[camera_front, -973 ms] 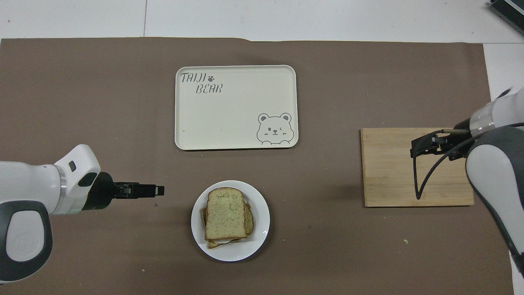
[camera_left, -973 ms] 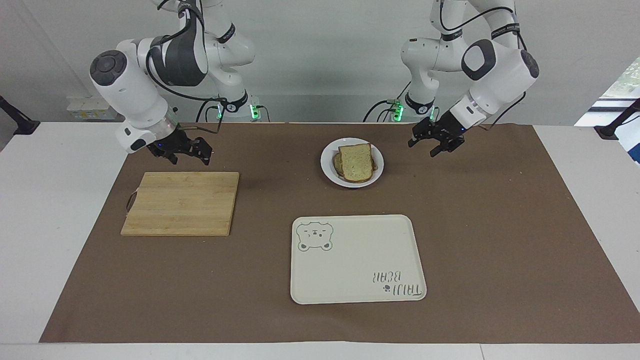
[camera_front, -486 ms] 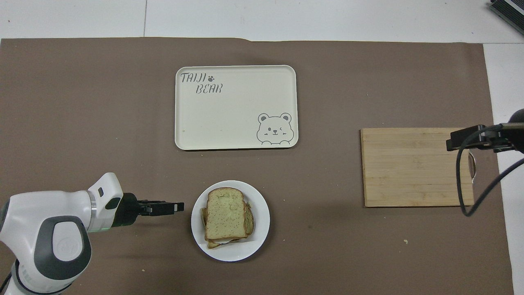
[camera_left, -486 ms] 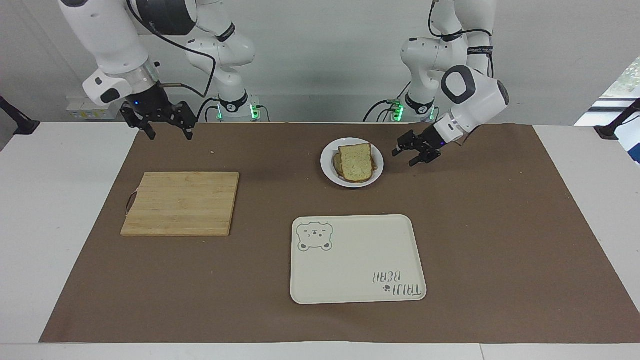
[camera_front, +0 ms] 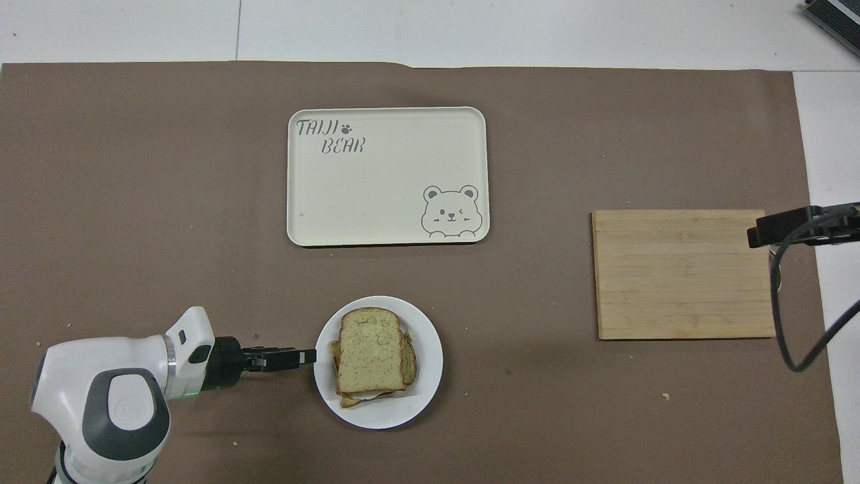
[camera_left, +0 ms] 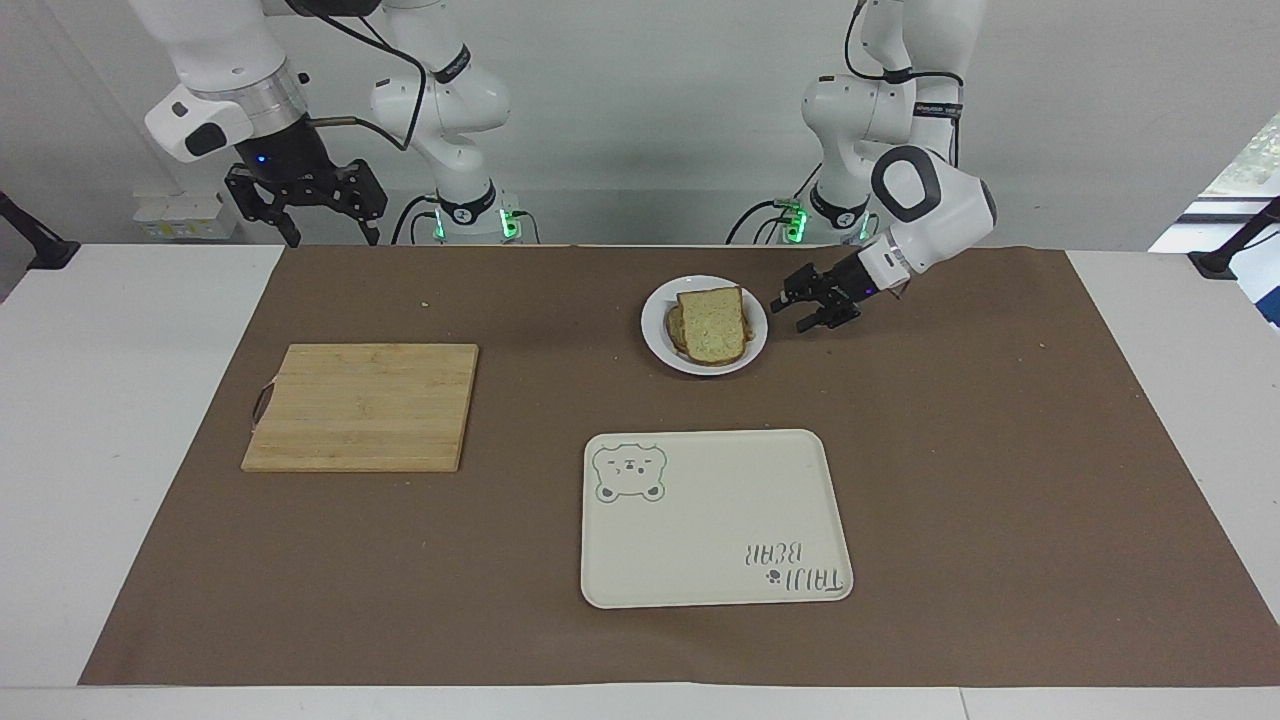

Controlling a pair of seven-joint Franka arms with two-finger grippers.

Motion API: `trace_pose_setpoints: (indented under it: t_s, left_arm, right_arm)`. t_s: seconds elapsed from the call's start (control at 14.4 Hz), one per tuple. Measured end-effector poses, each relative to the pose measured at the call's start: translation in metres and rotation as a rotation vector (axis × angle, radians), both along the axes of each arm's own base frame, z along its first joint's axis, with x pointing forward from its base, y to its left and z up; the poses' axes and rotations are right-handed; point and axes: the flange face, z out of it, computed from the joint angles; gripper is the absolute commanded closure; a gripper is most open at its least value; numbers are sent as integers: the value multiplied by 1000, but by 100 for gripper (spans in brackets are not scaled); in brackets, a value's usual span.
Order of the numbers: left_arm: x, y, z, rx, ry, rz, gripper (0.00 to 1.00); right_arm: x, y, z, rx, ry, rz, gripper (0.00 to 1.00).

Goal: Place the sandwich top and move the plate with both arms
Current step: 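Grip the white plate rim with the left gripper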

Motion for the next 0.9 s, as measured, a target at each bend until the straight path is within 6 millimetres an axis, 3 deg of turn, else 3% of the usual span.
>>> trace_pose_setpoints:
  t_s: [0.42,0.56,0.9]
  left_arm:
    - [-7,-10,-17,-20,22,-8,56]
    - [-8,-10,-23,-23,28,-7,75]
    - [-20,-9,-33,-25,58,-13,77]
  right_arm:
    - [1,-2,0,-30,-9,6,0]
    - [1,-3,0,-47,-10,6,0]
    - [0,-4,-10,-47,12,7,0]
